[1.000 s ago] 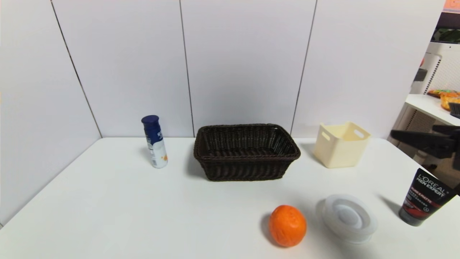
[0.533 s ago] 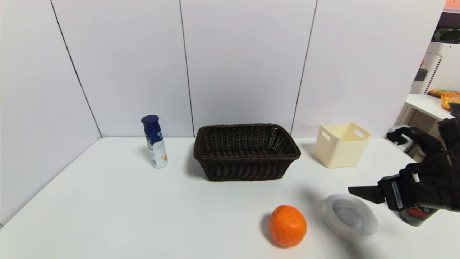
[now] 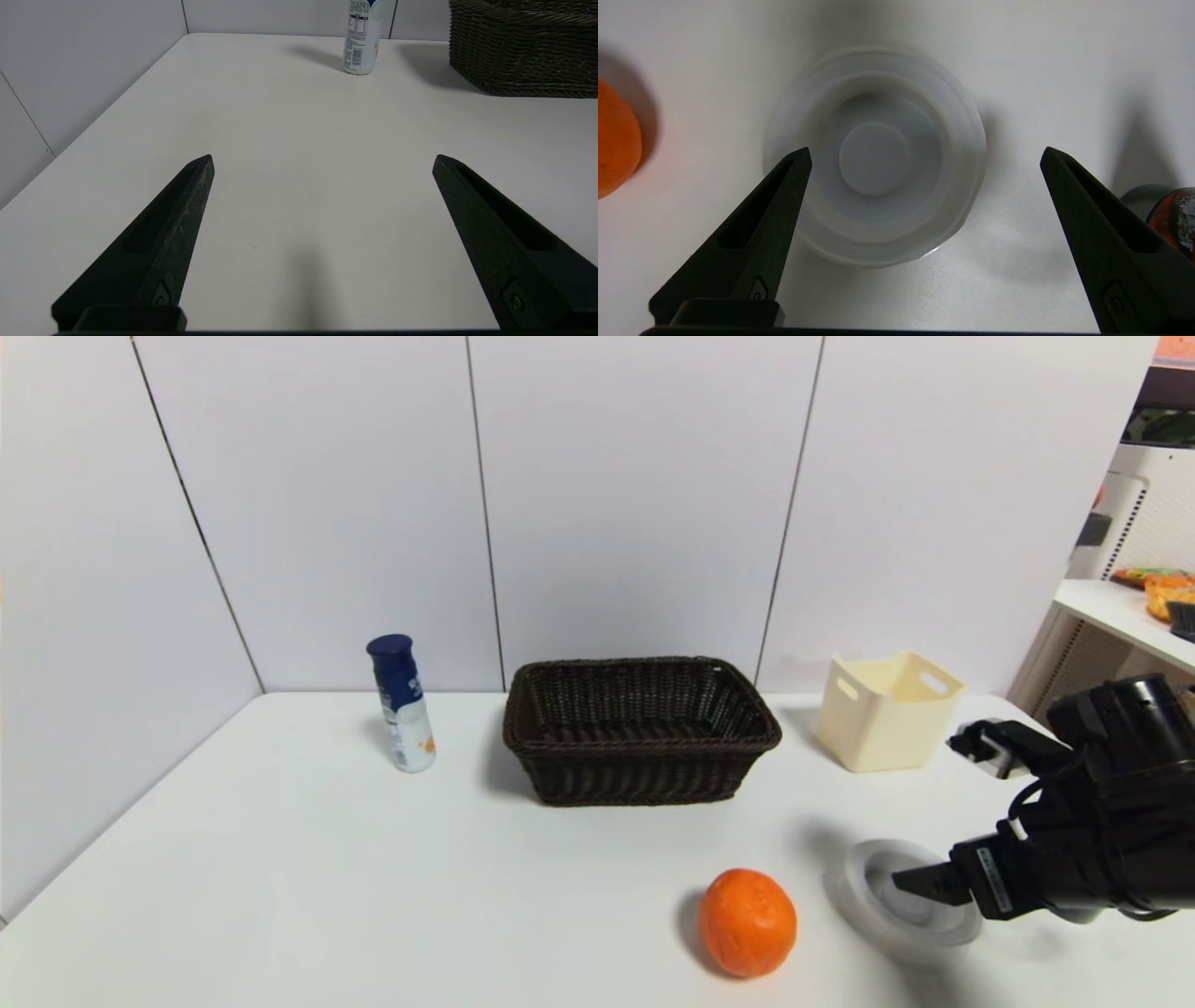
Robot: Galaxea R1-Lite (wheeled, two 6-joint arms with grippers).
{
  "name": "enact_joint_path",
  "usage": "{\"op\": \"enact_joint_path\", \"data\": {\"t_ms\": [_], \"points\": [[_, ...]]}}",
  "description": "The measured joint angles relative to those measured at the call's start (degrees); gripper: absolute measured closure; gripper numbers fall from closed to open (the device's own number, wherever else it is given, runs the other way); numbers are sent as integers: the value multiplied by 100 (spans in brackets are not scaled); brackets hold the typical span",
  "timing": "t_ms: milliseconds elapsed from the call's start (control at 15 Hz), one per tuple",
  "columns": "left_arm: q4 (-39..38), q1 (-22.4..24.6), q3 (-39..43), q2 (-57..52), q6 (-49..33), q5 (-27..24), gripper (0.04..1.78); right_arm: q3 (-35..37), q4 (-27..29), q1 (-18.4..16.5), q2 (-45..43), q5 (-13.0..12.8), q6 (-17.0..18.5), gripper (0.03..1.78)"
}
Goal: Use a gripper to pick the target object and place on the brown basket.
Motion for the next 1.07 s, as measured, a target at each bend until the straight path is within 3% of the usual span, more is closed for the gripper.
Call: {"op": "enact_joint_path", "data": {"t_ms": [333,1067], "points": [[-2,0,0,0,1,2,13,-89,9,-358,273,-20,35,12],[-2,0,-2,-2,0,0,13,-393,0,-601,841,-6,16,12]]}}
